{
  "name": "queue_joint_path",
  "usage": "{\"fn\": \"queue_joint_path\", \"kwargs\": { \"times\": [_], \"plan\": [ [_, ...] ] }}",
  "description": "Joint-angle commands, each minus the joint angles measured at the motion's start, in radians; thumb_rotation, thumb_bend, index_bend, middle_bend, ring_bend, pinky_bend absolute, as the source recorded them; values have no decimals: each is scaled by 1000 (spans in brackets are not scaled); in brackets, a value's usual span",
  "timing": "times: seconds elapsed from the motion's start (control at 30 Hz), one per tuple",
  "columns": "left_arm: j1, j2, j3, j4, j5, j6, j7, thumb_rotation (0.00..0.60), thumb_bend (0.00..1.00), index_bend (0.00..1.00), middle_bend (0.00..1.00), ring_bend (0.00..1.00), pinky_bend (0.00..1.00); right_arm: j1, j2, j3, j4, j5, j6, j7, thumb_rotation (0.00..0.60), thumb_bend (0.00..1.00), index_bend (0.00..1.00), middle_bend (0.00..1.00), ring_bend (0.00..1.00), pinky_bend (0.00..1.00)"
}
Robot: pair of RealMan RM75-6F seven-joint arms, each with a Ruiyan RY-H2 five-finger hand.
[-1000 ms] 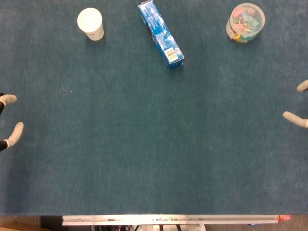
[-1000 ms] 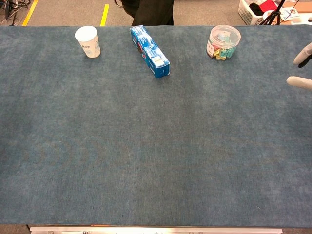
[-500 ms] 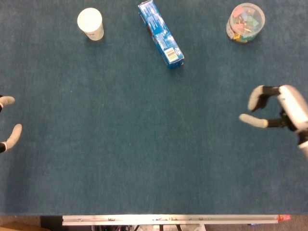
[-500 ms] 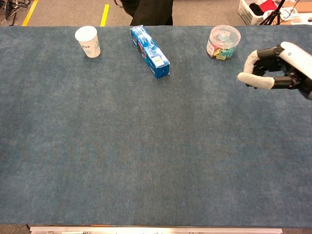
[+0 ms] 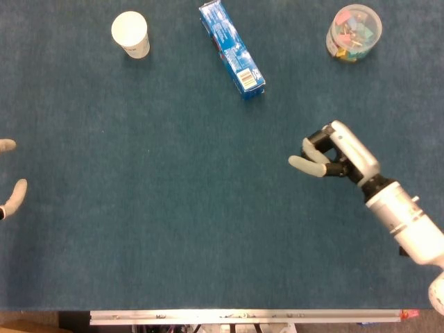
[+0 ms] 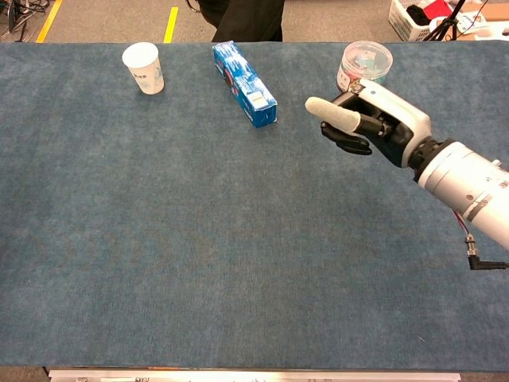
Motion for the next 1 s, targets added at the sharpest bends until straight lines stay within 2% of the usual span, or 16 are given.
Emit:
{"fn": "queue_joint_path", "kwargs": {
  "times": [0.03,0.1,0.23,0.3,0.37,0.47,0.53,1.0],
  "plan": [
    [0,1,-1,-1,-1,-1,0,494,297,316,333,316,272,30,-6,3,-13,31,-54,-29,245,0,1000,1000,1000,1000],
    [-1,2,-1,-2,-3,-4,-1,479,297,317,333,316,272,44,-1,2,-23,43,-86,-22,242,0,1000,1000,1000,1000],
    [-2,4,-1,-5,-1,-6,-7,368,296,321,331,316,272,80,16,-16,-41,49,-169,-31,232,0,1000,1000,1000,1000],
    [-3,4,-2,-5,-1,-7,-10,343,294,322,331,316,272,96,22,-20,-44,50,-195,-47,194,0,1000,1000,1000,1000],
    [-4,5,-3,-5,-1,-8,-12,324,289,322,331,316,272,104,23,-22,-52,54,-208,-55,110,0,1000,1000,1000,1000],
    [-2,7,-1,-5,-2,-8,-12,302,282,323,331,316,272,106,21,-23,-53,55,-205,-64,31,0,1000,1000,1000,1000],
    [-3,7,-2,-5,-3,-10,-12,298,281,323,331,316,272,100,9,-24,-46,52,-180,-87,4,0,1000,1000,1000,1000],
    [-8,3,-3,3,6,-15,-14,295,281,323,331,316,272,75,-64,-24,-18,-2,-63,-124,0,0,1000,1000,1000,1000]
  ]
}}
